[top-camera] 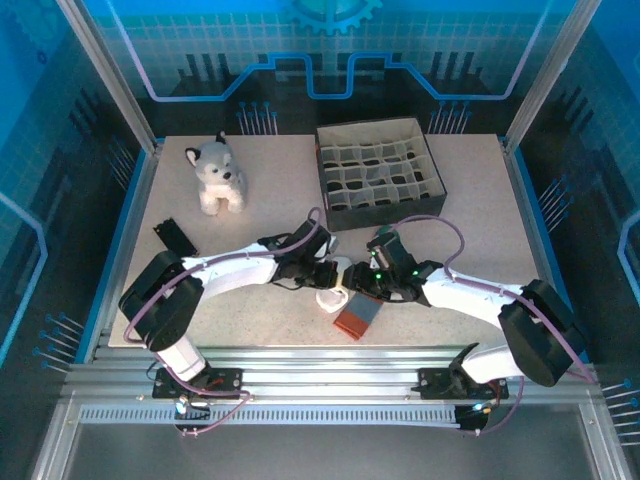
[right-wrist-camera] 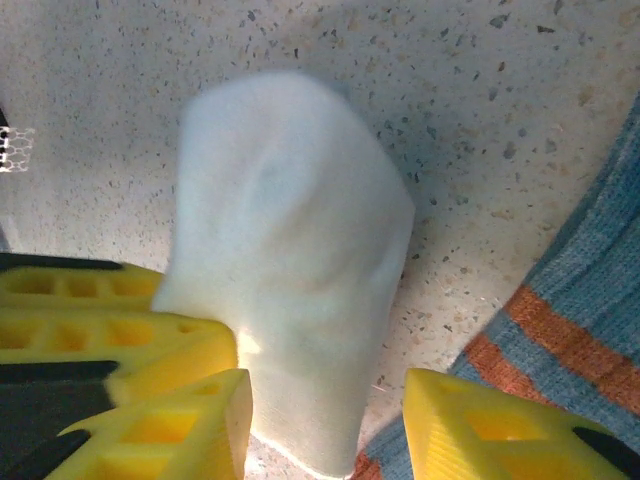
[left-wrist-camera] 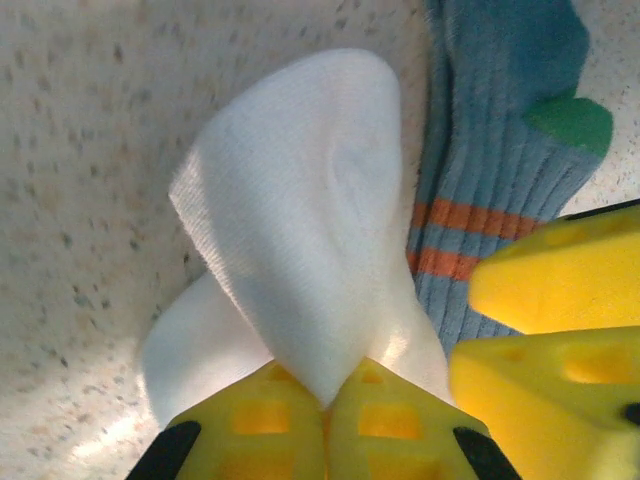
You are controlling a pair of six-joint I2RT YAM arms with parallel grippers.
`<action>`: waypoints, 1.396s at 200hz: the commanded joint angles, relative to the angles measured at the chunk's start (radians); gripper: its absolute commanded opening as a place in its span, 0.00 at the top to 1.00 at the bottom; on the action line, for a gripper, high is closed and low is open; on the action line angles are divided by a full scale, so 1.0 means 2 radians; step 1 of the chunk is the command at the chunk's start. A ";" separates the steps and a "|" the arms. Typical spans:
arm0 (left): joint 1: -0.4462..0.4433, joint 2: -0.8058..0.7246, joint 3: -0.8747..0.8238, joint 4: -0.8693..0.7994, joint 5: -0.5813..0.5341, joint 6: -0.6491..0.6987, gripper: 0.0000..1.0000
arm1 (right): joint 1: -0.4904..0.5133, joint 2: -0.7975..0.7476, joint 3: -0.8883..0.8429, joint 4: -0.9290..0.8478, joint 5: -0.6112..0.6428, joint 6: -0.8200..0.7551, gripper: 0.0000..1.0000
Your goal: Roll the socks
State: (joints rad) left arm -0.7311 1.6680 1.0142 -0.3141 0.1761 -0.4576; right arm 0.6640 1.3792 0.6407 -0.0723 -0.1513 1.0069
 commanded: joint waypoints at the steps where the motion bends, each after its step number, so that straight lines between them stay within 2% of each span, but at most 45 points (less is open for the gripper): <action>1: 0.008 0.014 0.034 -0.071 -0.005 0.089 1.00 | -0.018 0.006 0.006 0.016 -0.016 0.030 0.55; 30: 0.013 0.035 0.048 -0.071 0.014 0.088 1.00 | -0.029 0.030 0.036 0.023 -0.024 0.026 0.54; 78: 0.009 0.055 0.021 -0.015 0.044 0.025 1.00 | -0.031 0.088 0.070 -0.006 -0.020 0.008 0.57; 130: -0.001 0.047 0.002 0.028 0.065 -0.018 1.00 | -0.030 0.136 0.065 -0.011 -0.020 0.000 0.60; 144: -0.003 0.043 -0.002 0.035 0.071 -0.027 0.96 | -0.030 0.145 0.064 -0.011 -0.019 -0.003 0.62; 173: -0.003 0.005 -0.022 0.047 0.057 -0.047 0.78 | -0.029 0.148 0.053 -0.012 -0.010 -0.006 0.67; 189: -0.001 -0.021 -0.030 0.044 0.045 -0.054 0.72 | -0.028 0.146 0.046 -0.012 -0.006 -0.009 0.66; 220: 0.013 -0.072 -0.050 0.031 0.029 -0.080 0.68 | -0.028 0.144 0.041 -0.011 -0.005 -0.012 0.67; 246: 0.024 -0.124 -0.105 0.040 0.006 -0.139 0.66 | -0.027 0.140 0.043 -0.014 -0.003 -0.014 0.66; 279: 0.023 -0.146 -0.207 0.157 0.024 -0.233 0.67 | -0.024 0.130 0.055 -0.032 0.001 -0.026 0.62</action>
State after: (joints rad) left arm -0.6857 1.3838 0.7284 -0.1535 0.2153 -0.7425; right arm 0.6022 1.6356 0.7586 -0.0391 -0.1905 0.9863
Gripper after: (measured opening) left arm 0.329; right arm 0.368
